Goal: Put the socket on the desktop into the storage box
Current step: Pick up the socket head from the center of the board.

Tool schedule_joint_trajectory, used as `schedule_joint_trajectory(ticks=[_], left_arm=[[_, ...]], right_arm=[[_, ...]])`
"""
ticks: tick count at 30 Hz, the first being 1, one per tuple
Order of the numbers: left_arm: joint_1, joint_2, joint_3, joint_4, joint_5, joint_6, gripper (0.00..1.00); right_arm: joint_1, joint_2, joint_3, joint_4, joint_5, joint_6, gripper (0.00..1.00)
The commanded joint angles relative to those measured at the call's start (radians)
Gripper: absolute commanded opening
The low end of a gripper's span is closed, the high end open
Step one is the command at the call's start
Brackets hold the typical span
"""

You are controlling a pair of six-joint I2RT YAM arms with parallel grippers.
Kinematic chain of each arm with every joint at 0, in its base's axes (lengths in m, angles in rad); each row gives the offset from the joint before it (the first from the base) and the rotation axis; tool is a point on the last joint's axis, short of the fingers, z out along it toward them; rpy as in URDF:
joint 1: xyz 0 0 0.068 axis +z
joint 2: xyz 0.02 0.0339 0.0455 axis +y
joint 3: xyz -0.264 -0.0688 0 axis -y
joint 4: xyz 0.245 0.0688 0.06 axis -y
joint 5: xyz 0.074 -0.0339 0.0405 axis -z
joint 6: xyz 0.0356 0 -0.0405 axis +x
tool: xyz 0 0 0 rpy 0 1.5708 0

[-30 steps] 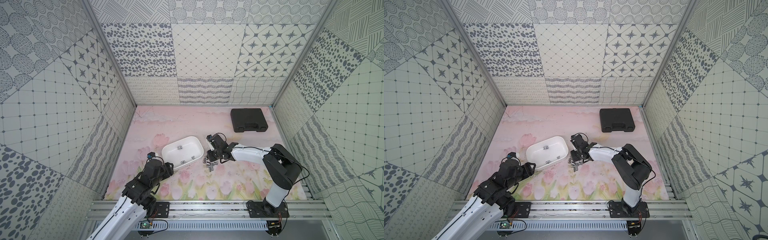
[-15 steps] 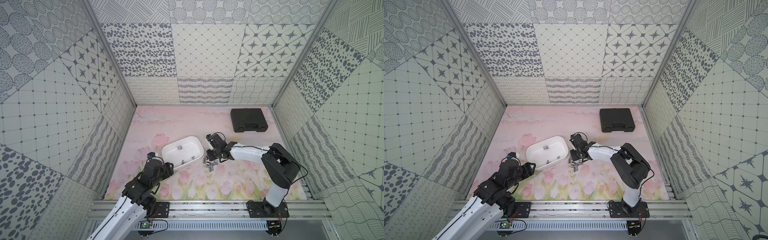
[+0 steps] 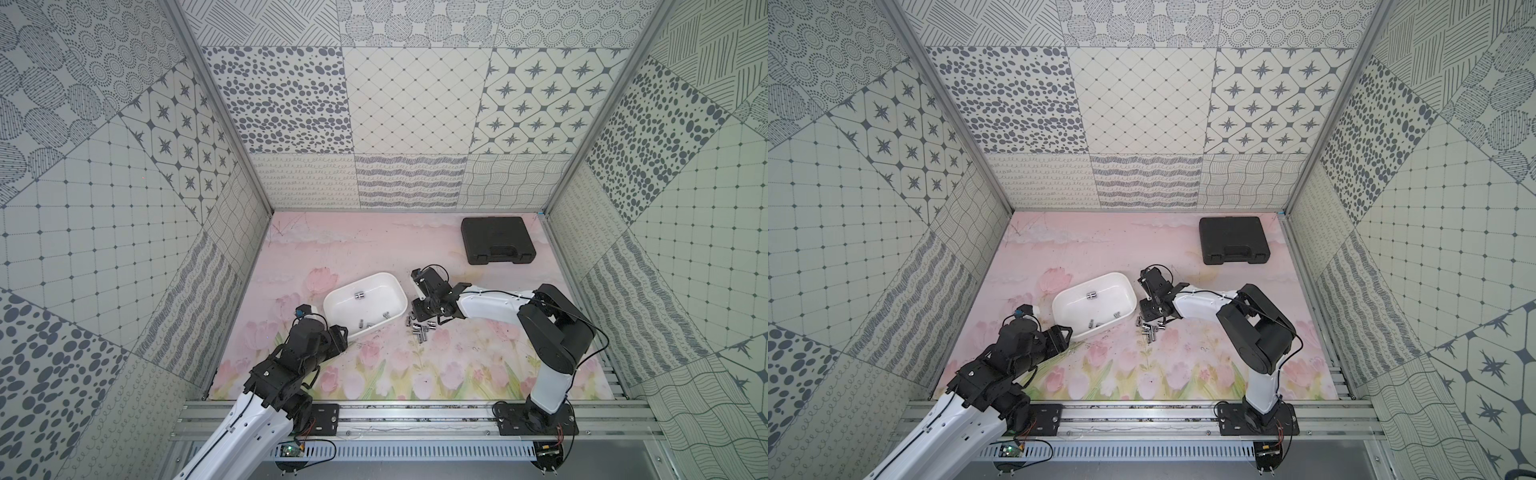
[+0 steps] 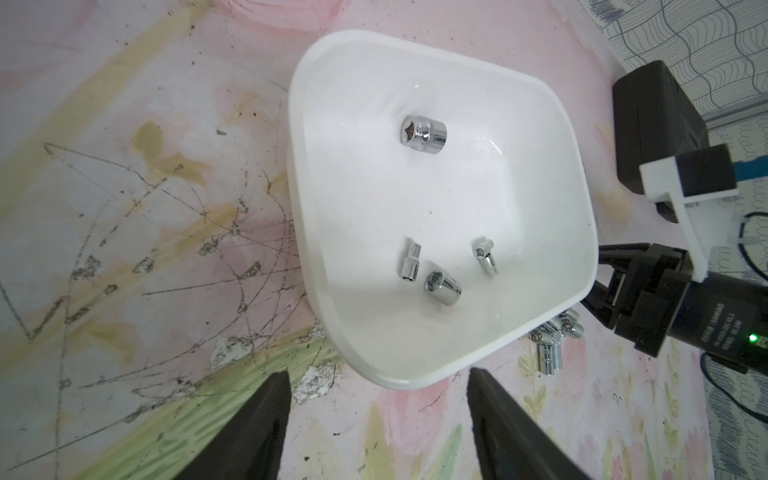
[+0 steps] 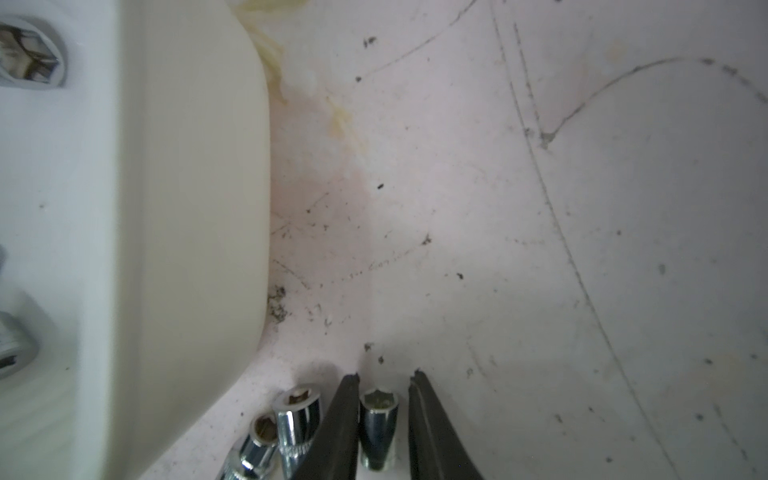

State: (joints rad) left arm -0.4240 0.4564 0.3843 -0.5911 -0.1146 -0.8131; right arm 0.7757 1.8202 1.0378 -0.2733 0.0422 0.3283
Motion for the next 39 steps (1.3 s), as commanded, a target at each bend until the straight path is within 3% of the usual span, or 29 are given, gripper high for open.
schedule_joint_trajectory(ticks=[1, 18, 24, 34, 39], left_arm=[[-0.002, 0.0, -0.002, 0.028, 0.008, -0.004, 0.72], [-0.003, 0.001, -0.002, 0.025, -0.005, -0.003, 0.72], [-0.002, 0.0, 0.0, 0.024, -0.01, -0.003, 0.72], [-0.002, 0.002, -0.001, 0.024, -0.016, -0.005, 0.72], [-0.003, -0.004, 0.001, 0.022, -0.031, -0.003, 0.72]], right_arm=[[0.006, 0.02, 0.014, -0.011, 0.03, -0.01, 0.23], [0.023, 0.013, 0.002, -0.072, 0.127, -0.02, 0.23], [0.027, 0.004, 0.006, -0.084, 0.138, -0.015, 0.14], [0.087, -0.154, 0.037, -0.14, 0.246, 0.003, 0.11], [0.166, -0.265, 0.111, -0.151, 0.287, 0.002, 0.12]])
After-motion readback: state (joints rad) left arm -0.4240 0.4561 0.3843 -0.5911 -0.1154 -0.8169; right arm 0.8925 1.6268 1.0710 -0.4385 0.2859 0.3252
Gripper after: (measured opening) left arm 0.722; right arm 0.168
